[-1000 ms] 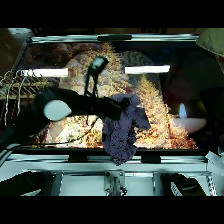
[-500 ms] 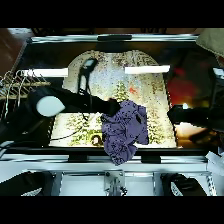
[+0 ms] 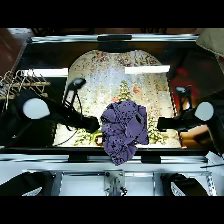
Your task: Fold the shirts.
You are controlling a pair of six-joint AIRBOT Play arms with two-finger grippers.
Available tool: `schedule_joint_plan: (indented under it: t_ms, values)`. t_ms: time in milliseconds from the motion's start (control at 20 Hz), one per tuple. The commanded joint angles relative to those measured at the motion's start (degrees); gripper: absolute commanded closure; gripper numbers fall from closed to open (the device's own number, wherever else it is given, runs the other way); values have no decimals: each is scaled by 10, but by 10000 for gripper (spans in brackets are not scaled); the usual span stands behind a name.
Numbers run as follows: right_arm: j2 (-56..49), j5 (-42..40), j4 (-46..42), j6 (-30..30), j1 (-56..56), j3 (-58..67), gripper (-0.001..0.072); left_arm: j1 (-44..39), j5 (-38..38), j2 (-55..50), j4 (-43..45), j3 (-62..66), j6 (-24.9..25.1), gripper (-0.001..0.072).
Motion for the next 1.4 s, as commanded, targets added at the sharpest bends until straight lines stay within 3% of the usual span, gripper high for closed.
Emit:
schedule_joint_plan:
  t_ms: [0,150,450,550,600,650,850,1000,1200,1250,1300,1350]
  values:
    - [-45,3,76,-22,0,-55,40,-32,73,-6,-57,-110,3,72]
    - [-58,0,84,-21,0,-86,40,-42,129,-39,-113,-151,26,72]
    - [-58,-42,92,-8,0,-115,40,-43,178,-144,-249,-151,134,91]
    - [-58,-65,100,-4,1,-116,40,-43,191,-161,-261,-151,143,110]
    - [-59,-80,105,-4,1,-117,40,-43,195,-165,-261,-151,143,149]
    - [-64,-92,109,-5,1,-118,40,-43,198,-167,-261,-151,144,276]
    - [-116,-112,121,-45,12,-118,40,-41,200,-167,-261,-151,147,550]
    - [-163,-153,121,-75,49,-118,40,-41,199,-166,-261,-151,146,625]
    - [-176,-207,131,-96,85,-118,41,-41,200,-166,-260,-151,146,640]
    - [-176,-216,148,-111,90,-118,142,-41,200,-166,-258,-151,146,640]
    - [-176,-219,163,-122,92,-118,435,-39,200,-166,-256,-151,147,641]
    - [-175,-218,176,-125,92,-118,615,-35,201,-165,-255,-151,147,641]
